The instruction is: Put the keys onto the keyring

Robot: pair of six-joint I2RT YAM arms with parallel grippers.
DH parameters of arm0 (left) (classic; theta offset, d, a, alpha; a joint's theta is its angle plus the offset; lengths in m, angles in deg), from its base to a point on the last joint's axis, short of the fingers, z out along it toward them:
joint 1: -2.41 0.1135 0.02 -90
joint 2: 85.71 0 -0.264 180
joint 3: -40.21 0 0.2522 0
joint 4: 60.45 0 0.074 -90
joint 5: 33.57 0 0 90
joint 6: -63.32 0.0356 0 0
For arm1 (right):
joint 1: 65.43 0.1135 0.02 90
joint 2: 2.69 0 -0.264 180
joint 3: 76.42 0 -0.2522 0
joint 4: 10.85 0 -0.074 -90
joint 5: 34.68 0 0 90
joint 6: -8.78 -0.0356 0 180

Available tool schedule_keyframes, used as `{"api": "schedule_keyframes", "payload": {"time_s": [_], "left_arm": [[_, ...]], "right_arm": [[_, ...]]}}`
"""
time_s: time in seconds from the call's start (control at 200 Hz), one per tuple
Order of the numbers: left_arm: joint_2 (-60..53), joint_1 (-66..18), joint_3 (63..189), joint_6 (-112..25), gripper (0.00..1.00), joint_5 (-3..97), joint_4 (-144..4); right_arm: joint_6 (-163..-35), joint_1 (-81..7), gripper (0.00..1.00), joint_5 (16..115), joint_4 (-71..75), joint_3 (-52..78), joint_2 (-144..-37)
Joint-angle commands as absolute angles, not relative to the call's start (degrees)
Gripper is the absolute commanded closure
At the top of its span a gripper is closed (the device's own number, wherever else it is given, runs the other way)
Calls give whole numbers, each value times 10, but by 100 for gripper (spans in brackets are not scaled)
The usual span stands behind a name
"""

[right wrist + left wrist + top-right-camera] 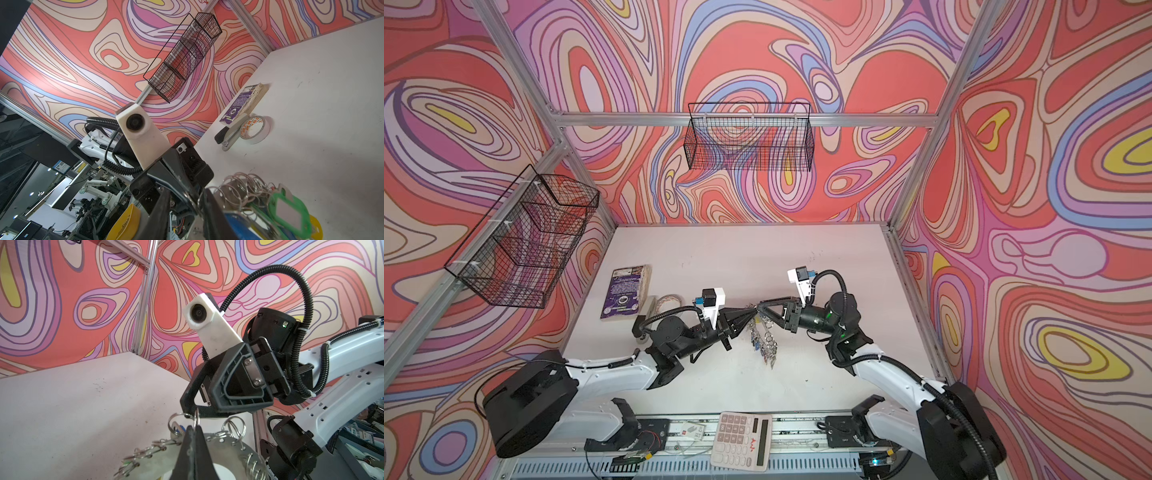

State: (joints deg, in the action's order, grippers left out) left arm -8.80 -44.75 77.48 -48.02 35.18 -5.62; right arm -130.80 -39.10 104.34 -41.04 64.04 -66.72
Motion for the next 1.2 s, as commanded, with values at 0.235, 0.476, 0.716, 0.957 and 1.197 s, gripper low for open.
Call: {"api": "schedule_keyframes", "payload": {"time_s": [0.235,0.476,0.716,0.957,1.197], "left_arm": [[-94,-445,814,-507,100,335,9],[-74,-445,815,-514,100,323,8],[-69,-444,810,-517,100,319,-13],[-127,-437,815,-484,100,296,-166],[-185,-428,830,-426,93,269,-349]], "right_arm": [[-1327,-391,88,1058,-458,671,-666],[-1350,-392,90,1053,-495,674,-674],[-1357,-392,100,1051,-506,679,-668],[-1246,-392,100,1018,-363,660,-597],[-1116,-390,100,989,-287,647,-561]]}}
